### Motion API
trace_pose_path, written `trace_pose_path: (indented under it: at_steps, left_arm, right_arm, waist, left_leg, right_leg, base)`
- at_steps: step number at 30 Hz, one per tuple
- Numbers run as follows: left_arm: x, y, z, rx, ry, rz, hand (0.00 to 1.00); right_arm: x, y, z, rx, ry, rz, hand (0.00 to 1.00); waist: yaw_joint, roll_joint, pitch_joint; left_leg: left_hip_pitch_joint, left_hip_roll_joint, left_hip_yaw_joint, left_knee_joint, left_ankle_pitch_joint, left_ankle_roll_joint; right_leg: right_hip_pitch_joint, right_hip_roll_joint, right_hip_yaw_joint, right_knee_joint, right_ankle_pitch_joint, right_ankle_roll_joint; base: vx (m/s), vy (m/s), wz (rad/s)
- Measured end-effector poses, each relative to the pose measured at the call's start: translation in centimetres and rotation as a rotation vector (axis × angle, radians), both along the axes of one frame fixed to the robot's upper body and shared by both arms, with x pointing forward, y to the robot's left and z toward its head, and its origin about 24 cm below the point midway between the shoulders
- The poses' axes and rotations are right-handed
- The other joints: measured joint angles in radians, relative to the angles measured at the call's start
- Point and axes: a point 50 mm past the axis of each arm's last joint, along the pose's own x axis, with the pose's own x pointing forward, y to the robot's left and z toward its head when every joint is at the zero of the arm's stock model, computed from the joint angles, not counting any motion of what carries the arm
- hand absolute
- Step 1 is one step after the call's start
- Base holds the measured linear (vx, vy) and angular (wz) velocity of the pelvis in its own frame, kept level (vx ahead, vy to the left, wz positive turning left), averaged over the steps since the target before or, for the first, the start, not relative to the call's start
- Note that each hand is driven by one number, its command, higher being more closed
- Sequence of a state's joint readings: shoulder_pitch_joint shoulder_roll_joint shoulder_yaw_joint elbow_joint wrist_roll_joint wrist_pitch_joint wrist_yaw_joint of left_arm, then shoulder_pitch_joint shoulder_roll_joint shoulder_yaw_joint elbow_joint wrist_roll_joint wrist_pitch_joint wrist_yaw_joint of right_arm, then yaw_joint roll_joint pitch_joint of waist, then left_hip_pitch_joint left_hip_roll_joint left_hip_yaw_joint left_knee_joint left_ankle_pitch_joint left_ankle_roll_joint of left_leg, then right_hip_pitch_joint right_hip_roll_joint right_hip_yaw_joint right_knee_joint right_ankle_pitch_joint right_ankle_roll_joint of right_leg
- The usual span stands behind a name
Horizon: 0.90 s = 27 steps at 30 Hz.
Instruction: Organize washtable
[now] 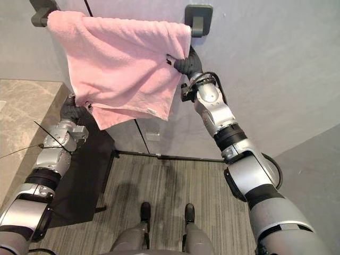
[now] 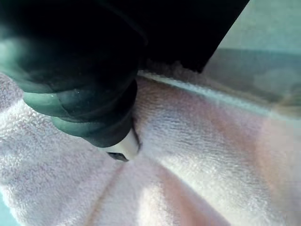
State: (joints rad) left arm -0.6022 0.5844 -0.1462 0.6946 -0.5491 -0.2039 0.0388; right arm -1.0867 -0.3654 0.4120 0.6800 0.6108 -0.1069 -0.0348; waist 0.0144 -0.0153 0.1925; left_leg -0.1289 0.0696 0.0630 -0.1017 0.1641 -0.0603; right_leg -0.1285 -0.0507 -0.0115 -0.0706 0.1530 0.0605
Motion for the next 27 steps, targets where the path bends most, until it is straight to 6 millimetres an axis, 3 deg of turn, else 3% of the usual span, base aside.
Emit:
trace_pose_path:
  at_steps: [7, 10, 12, 15, 20, 25, 27]
  left_arm:
    - [0.0, 0.1, -0.1, -0.003, 0.005, -0.009, 0.00]
    - [0.0, 0.1, -0.1, -0.010, 0.005, -0.008, 0.00]
    - [-0.1, 0.2, -0.2, -0.010, 0.009, -0.007, 0.00]
    - [-0.8, 1.3, -0.9, -0.028, 0.021, 0.031, 0.00]
    - [-2.1, 3.7, -1.3, -0.043, 0.027, 0.105, 0.00]
    - [-3.1, 5.5, -1.3, -0.033, 0.036, 0.146, 0.00]
    - [-4.1, 7.2, -0.7, -0.039, 0.009, 0.202, 0.00]
  right_arm:
    - [-0.3, -1.2, -1.0, 0.008, 0.018, -0.002, 0.00]
    - [-0.8, -1.7, -2.3, 0.002, 0.036, 0.005, 0.00]
    - [-1.1, -2.3, -4.1, 0.002, 0.081, -0.002, 0.00]
    - [-2.3, -3.5, -9.1, 0.024, 0.229, 0.009, 0.00]
    - [-4.8, -7.3, -14.0, 0.009, 0.390, -0.033, 0.00]
    - [-6.6, -10.9, -15.4, 0.113, 0.415, -0.142, 0.00]
    - [-7.8, -13.4, -14.4, 0.193, 0.352, -0.222, 0.00]
  waist:
    - [0.000, -0.002, -0.003]
    - [0.000, -0.003, -0.006]
    - [0.000, -0.003, -0.015]
    - [-0.002, -0.003, -0.035]
    - [-0.006, -0.003, -0.039]
    - [-0.011, -0.004, -0.061]
    - [-0.020, -0.007, -0.079]
  left_leg:
    - [0.000, 0.000, -0.001, 0.000, 0.000, 0.000]
    - [0.000, 0.001, -0.001, 0.000, 0.000, 0.000]
    - [0.000, 0.001, -0.001, 0.000, 0.000, 0.000]
    - [0.002, 0.001, -0.003, 0.000, 0.000, 0.000]
    - [0.006, 0.002, -0.006, 0.000, -0.001, 0.000]
    - [0.006, 0.003, -0.006, -0.001, -0.004, -0.005]
    - [0.007, 0.003, -0.006, -0.001, -0.004, -0.005]
  right_leg:
    - [0.000, 0.001, 0.000, 0.000, -0.001, 0.001]
    - [0.000, 0.001, 0.000, 0.000, -0.001, 0.001]
    - [0.000, 0.001, 0.000, 0.000, -0.003, 0.001]
    - [0.002, 0.002, 0.000, 0.001, -0.005, 0.000]
    - [0.002, 0.002, 0.001, 0.015, -0.017, 0.009]
    - [0.002, 0.000, 0.009, 0.014, -0.018, 0.009]
    - [0.002, -0.003, 0.009, 0.014, -0.018, 0.010]
  base:
    - [0.00, 0.000, 0.00]
    - [0.00, 0.000, 0.00]
    - [0.00, 0.000, 0.00]
    - [0.00, 0.000, 0.00]
    - [0.00, 0.000, 0.00]
    - [0.00, 0.000, 0.00]
    - [0.00, 0.000, 0.00]
